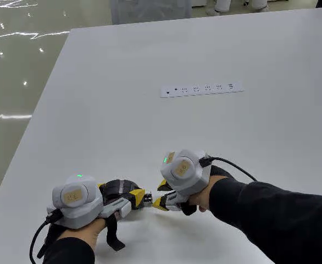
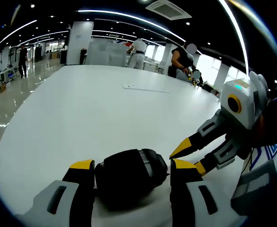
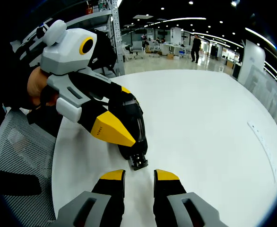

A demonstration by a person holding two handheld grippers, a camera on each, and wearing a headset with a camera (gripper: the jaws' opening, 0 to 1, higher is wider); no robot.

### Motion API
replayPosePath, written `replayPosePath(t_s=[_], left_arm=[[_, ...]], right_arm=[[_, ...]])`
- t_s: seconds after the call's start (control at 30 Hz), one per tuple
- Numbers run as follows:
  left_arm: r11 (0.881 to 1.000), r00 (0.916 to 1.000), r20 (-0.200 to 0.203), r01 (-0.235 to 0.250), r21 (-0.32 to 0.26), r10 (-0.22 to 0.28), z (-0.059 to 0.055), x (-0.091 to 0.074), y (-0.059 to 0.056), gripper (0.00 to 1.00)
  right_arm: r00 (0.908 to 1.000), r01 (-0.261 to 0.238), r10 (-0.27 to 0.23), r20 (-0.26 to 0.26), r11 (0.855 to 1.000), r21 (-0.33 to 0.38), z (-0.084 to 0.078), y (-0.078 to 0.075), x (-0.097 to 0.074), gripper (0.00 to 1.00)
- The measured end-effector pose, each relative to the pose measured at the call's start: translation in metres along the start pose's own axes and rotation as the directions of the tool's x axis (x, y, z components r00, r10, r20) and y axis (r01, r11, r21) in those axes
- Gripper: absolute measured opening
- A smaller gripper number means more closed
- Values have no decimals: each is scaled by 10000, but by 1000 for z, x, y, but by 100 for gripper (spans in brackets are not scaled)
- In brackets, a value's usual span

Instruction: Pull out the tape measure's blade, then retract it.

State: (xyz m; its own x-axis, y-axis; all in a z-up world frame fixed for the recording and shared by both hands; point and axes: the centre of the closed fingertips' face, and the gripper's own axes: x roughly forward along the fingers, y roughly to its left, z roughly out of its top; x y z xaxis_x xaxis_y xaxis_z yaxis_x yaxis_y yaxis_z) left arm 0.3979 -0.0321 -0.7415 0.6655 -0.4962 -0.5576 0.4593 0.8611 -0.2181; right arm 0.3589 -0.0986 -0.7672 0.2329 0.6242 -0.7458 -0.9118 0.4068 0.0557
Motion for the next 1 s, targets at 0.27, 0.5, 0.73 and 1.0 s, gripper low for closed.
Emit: replayPosePath(t_s=[0.27,0.5,0.73,1.0], left_arm=[[9990,9995,-123,294,346,-289,-2,-2,-8,77],[9956,9976,-158,677,652,-668,-5,-6,-18,86],[9977,9988,-66,487,471,-485,-5,-12,-8,99],[9970,9968,-214,769,-65,-770,-13,-23,4,99]], right_arm=[[9988,204,-222,431,9989,415,2,-1,-17,23],[9952,761,-786,584,9961,449,-9,-4,-37,28],[9842,1207,-1352,1147,9847,1255,-12,-15,-62,30],[9761,1607,-1819,1187,9725,1687,-34,-26,-90,39]])
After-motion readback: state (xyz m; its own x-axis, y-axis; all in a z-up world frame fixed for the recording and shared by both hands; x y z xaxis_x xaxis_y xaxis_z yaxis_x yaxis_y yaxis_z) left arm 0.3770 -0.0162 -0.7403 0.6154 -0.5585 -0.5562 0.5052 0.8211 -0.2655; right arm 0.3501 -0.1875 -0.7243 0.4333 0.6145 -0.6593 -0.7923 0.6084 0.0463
